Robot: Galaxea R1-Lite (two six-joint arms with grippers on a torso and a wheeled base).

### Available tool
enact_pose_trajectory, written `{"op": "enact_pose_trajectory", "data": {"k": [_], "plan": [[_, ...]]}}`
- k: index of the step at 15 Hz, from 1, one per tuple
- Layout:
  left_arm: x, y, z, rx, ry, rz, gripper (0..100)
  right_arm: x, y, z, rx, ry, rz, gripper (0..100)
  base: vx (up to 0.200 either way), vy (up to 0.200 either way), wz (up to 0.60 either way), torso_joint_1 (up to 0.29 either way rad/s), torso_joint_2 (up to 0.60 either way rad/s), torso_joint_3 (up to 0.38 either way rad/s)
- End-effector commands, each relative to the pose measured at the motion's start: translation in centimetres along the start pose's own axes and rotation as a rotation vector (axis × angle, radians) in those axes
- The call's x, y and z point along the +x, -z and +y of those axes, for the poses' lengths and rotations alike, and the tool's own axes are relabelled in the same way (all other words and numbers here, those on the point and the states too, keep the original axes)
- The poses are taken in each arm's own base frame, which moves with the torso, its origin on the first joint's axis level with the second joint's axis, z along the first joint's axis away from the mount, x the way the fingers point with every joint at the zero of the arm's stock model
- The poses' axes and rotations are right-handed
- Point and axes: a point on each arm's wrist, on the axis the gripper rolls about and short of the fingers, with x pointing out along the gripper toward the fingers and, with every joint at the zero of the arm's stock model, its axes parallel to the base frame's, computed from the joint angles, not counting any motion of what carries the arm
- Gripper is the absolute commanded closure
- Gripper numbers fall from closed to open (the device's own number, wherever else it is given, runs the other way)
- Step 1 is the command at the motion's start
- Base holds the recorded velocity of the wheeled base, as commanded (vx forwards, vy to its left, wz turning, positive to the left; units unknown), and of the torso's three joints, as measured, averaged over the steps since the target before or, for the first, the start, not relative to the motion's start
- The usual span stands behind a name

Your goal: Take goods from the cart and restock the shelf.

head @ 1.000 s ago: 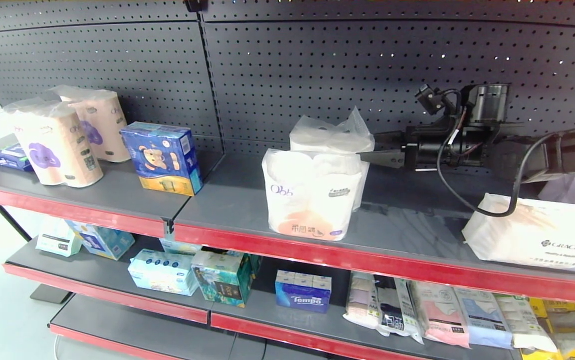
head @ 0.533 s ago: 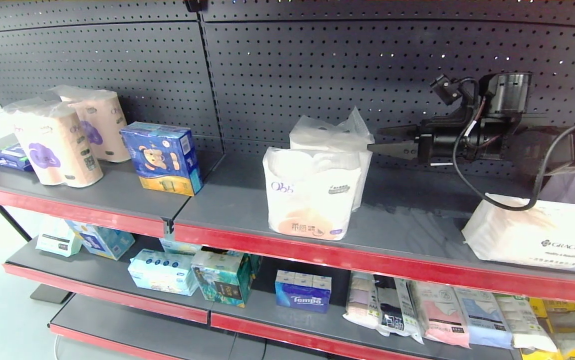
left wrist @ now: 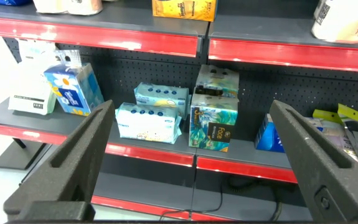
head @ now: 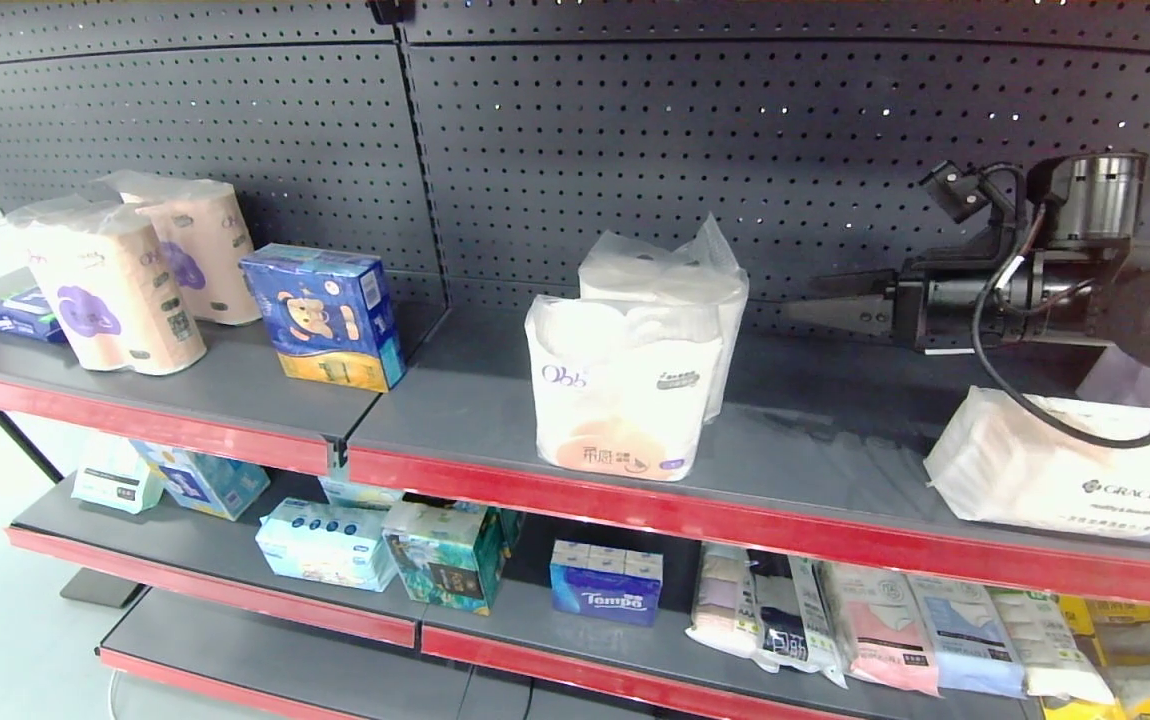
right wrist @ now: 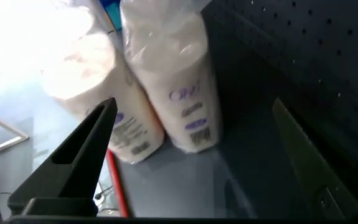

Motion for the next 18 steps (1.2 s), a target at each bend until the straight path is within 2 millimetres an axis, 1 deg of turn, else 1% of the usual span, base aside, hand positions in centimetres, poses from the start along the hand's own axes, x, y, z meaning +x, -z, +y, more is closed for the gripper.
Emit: {"op": "enact_pose_trajectory", "data": {"k": [1,2,4,5,6,7,9,11,13,14,16,18], "plan": [[0.0,0.0,0.0,0.0,0.0,0.001,0,-1.7,-0.1,1.9,-0.011,0.004,-0.002,0,0.0,0.0,0.0,0.0,0.0,0.0],[0.0,0.0,0.0,0.0,0.0,0.001,0,-2.2,0.2,2.6,-0.014,0.003,0.005,0,0.0,0.0,0.0,0.0,0.0,0.0],[0.0,0.0,0.0,0.0,0.001,0.001,0,-2.4,0.5,3.8,-0.021,-0.013,0.012,0,0.0,0.0,0.0,0.0,0.0,0.0],[0.0,0.0,0.0,0.0,0.0,0.001,0,-2.3,1.0,4.8,-0.03,-0.039,0.024,0,0.0,0.0,0.0,0.0,0.0,0.0],[0.0,0.0,0.0,0.0,0.001,0.001,0,-2.2,1.3,5.1,-0.037,-0.047,0.03,0,0.0,0.0,0.0,0.0,0.0,0.0],[0.0,0.0,0.0,0.0,0.0,0.001,0,-1.9,2.1,5.5,-0.069,-0.067,0.048,0,0.0,0.0,0.0,0.0,0.0,0.0],[0.0,0.0,0.0,0.0,0.001,0.001,0,-1.0,2.6,6.1,-0.118,-0.102,0.061,0,0.0,0.0,0.0,0.0,0.0,0.0],[0.0,0.0,0.0,0.0,0.001,0.001,0,-0.1,3.5,6.0,-0.187,-0.128,0.079,0,0.0,0.0,0.0,0.0,0.0,0.0],[0.0,0.0,0.0,0.0,0.0,0.001,0,0.7,3.8,6.0,-0.207,-0.144,0.087,0,0.0,0.0,0.0,0.0,0.0,0.0],[0.0,0.0,0.0,0.0,0.0,0.001,0,1.5,4.0,5.8,-0.216,-0.152,0.084,0,0.0,0.0,0.0,0.0,0.0,0.0],[0.0,0.0,0.0,0.0,0.0,0.001,0,2.6,4.0,5.6,-0.227,-0.157,0.079,0,0.0,0.0,0.0,0.0,0.0,0.0],[0.0,0.0,0.0,0.0,0.0,0.001,0,3.0,3.6,5.4,-0.225,-0.156,0.074,0,0.0,0.0,0.0,0.0,0.0,0.0]]}}
